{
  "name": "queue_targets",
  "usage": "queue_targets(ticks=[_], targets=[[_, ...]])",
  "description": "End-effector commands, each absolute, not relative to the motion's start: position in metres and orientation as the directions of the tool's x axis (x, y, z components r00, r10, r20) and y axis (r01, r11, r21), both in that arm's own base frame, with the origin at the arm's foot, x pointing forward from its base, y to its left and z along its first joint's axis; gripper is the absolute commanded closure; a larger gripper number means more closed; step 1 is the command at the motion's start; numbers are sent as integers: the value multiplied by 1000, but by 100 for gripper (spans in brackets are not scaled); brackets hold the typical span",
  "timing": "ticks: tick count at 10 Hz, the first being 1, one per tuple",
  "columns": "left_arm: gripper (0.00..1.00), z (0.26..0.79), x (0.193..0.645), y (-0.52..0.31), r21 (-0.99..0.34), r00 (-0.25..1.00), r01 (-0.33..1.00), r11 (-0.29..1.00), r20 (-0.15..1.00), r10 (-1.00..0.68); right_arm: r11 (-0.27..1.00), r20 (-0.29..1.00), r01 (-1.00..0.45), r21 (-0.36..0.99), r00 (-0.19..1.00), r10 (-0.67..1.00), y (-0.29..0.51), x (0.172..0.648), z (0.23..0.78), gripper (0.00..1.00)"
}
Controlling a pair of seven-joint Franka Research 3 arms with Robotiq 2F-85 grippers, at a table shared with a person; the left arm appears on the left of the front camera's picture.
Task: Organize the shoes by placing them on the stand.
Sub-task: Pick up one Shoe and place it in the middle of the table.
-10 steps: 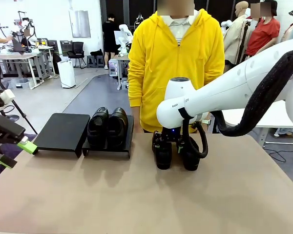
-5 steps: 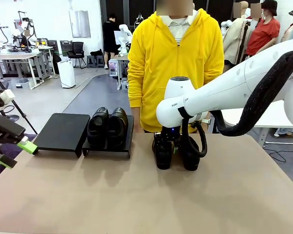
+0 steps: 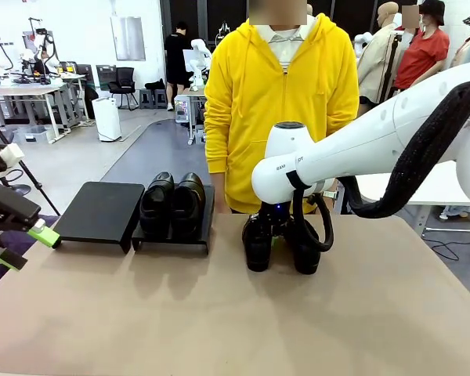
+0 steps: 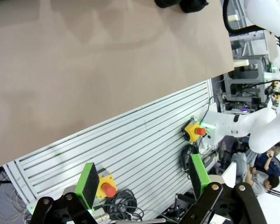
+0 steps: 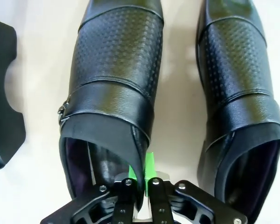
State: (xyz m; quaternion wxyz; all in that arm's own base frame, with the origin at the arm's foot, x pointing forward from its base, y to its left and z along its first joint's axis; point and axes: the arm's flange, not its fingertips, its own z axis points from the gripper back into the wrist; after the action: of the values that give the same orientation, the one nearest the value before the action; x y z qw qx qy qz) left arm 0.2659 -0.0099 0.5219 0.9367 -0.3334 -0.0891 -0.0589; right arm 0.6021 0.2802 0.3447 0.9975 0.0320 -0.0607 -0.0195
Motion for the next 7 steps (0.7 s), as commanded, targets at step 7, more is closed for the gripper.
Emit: queue_targets(ticks=[7], targets=[[0, 524, 267, -9, -629, 978, 165, 760, 204, -44, 980, 3, 100, 175, 995, -102, 224, 422, 518, 100]])
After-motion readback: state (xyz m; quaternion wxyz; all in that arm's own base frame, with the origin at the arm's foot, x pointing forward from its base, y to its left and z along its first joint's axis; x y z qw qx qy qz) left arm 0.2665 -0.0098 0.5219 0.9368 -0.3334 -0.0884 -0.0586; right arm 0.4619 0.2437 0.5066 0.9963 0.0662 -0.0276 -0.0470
